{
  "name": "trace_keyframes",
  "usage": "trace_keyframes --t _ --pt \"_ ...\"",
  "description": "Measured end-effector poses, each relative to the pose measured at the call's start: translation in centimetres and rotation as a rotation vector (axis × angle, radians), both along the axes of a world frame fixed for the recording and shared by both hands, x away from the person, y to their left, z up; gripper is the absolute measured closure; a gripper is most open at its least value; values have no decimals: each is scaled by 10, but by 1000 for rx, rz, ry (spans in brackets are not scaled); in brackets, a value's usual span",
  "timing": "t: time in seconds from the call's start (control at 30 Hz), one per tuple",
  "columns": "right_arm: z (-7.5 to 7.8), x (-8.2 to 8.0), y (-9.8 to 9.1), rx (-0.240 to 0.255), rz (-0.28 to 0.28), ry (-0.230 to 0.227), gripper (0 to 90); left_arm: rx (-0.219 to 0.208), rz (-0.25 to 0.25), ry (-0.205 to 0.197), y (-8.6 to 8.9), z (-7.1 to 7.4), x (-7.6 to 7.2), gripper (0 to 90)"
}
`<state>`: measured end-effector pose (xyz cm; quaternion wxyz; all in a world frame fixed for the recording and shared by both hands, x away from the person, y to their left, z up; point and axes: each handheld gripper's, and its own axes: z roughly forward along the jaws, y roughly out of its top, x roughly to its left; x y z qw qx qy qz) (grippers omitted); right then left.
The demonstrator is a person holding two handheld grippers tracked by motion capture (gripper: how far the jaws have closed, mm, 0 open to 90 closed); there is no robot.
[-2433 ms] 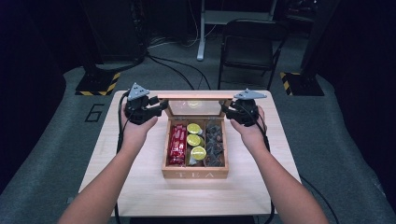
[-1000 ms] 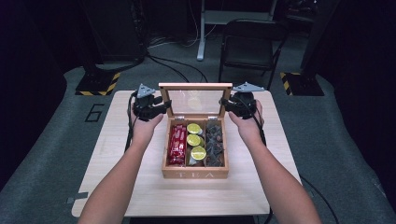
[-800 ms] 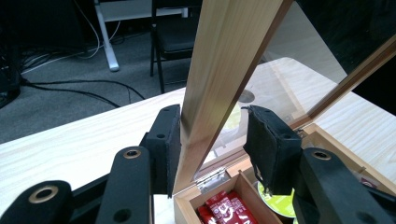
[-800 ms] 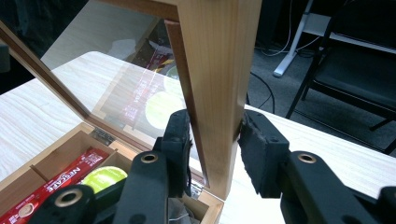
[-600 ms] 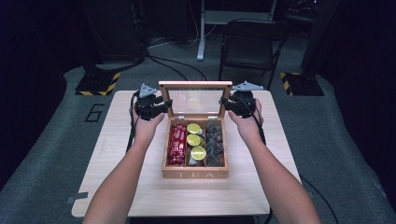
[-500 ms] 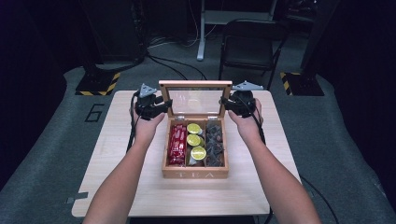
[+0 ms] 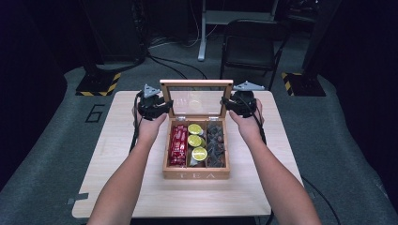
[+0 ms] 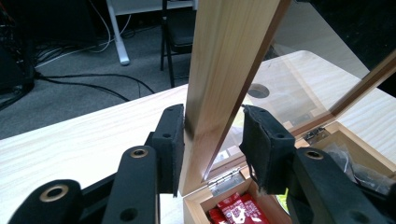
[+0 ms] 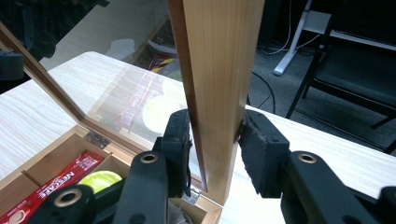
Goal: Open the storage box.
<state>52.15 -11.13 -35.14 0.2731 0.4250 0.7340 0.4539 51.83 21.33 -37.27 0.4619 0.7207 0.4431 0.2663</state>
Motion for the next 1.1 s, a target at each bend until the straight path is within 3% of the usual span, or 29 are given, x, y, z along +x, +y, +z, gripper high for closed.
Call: trace_keyframes --t 0.53,1.1 --pt "-5 4 0 13 2 6 606 -3 5 5 0 -1 2 636" --pt "-28 11 -4 15 3 45 555 -18 30 13 -1 -1 7 644"
